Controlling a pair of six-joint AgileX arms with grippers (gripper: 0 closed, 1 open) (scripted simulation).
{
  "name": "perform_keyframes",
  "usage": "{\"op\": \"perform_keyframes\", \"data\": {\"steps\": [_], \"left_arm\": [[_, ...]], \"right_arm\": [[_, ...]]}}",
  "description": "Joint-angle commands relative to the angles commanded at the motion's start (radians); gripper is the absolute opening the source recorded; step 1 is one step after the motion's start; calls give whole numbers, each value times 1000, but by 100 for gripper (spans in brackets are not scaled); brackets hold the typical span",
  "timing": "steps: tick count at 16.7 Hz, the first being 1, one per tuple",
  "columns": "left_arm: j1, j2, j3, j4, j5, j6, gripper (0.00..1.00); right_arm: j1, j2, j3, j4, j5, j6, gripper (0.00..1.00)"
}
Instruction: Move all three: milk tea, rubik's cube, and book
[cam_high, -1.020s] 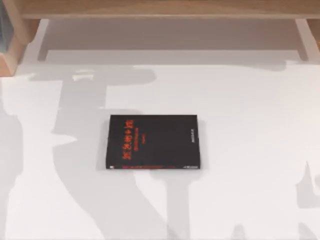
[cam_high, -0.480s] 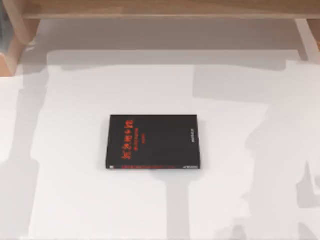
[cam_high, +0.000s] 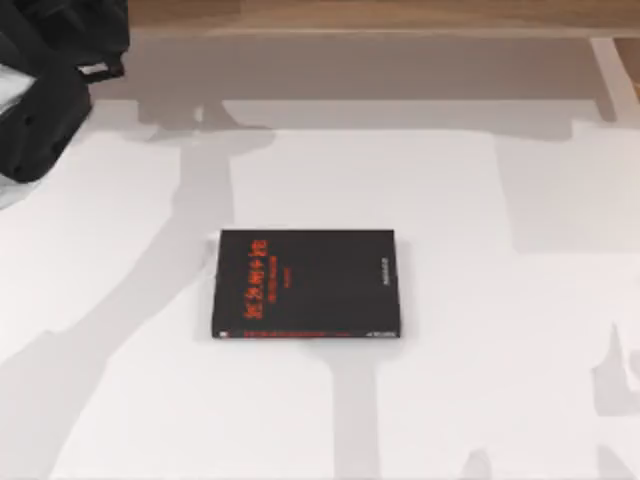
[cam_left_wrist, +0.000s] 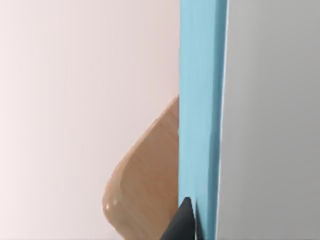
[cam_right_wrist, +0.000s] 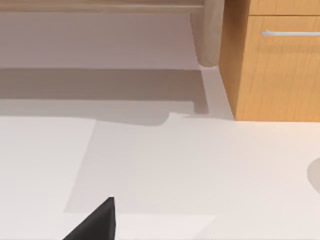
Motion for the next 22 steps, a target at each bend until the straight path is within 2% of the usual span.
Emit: {"op": "perform_keyframes", "data": {"steps": [4, 9, 11, 22], "left_arm": [[-258, 187, -179, -97, -101, 44, 0], [-441, 420, -342, -209, -153, 42, 0], [-466, 450, -367, -227, -154, 38, 0], [-453, 465, -360, -211, -145, 50, 0]], "right_arm": [[0, 0, 0, 0, 0, 0, 100], [0, 0, 0, 0, 0, 0, 100], [0, 0, 0, 0, 0, 0, 100], [0, 0, 0, 0, 0, 0, 100]]}}
